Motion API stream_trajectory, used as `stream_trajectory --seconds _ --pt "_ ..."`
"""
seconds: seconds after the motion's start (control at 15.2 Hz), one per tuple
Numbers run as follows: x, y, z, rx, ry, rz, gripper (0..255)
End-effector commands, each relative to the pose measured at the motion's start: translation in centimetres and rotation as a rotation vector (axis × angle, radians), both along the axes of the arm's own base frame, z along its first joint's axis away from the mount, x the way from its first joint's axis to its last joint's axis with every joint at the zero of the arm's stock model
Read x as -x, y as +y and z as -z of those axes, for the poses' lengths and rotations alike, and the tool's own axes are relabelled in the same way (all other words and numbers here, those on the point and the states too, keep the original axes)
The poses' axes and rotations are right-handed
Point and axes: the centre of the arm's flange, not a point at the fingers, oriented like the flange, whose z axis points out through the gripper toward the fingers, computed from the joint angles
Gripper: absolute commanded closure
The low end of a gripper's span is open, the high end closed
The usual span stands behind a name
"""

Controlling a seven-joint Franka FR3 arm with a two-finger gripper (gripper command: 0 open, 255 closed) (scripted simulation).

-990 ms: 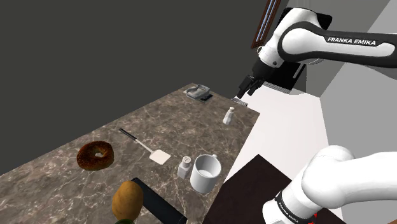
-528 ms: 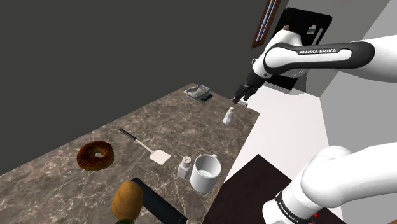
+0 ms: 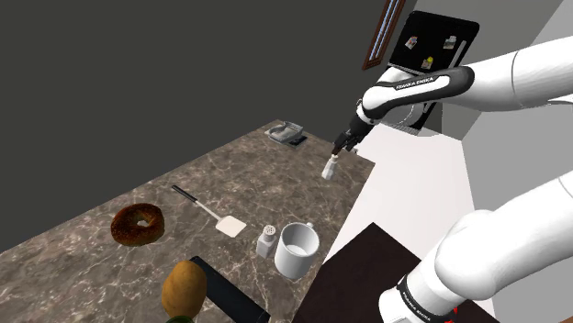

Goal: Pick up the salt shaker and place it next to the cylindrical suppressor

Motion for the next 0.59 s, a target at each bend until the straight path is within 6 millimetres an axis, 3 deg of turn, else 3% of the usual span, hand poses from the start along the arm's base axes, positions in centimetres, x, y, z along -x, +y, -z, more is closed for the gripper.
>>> stream_trajectory --seconds 0.0,0.53 --pt "-0.5 -1.0 1.3 0.002 -0.004 0.005 0" --pt "-1.5 -0.7 5.2 0.002 -0.004 0.005 0"
